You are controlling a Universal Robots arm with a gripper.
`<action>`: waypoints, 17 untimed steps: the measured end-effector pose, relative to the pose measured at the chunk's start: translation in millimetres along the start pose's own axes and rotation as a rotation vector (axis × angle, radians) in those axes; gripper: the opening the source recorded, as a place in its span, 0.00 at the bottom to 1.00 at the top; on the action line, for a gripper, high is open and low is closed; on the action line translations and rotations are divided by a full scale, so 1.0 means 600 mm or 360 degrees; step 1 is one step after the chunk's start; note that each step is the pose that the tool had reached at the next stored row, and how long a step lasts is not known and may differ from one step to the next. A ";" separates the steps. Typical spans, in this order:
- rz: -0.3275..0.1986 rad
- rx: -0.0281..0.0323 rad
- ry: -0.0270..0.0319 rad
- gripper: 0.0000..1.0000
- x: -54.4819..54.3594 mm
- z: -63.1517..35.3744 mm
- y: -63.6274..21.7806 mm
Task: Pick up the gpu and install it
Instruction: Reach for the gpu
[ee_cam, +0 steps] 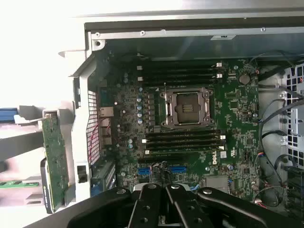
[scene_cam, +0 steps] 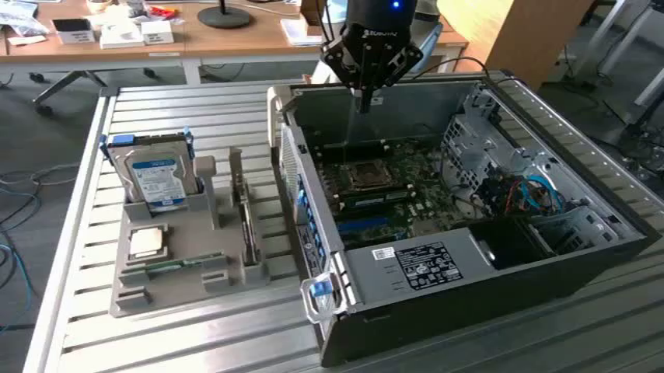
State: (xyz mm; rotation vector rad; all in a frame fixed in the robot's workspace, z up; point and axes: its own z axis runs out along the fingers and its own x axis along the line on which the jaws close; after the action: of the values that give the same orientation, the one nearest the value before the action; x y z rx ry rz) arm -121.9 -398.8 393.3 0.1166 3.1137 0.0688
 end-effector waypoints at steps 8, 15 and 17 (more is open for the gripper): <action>0.0000 0.00000 0.00000 0.11 0.000 0.000 0.000; 0.0000 -0.00001 -0.00002 0.11 0.004 0.000 0.000; 0.0000 -0.00001 -0.00001 0.11 0.010 0.000 -0.001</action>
State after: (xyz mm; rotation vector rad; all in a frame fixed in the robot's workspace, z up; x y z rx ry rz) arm -127.8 -398.8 393.3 0.1167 3.1137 0.0689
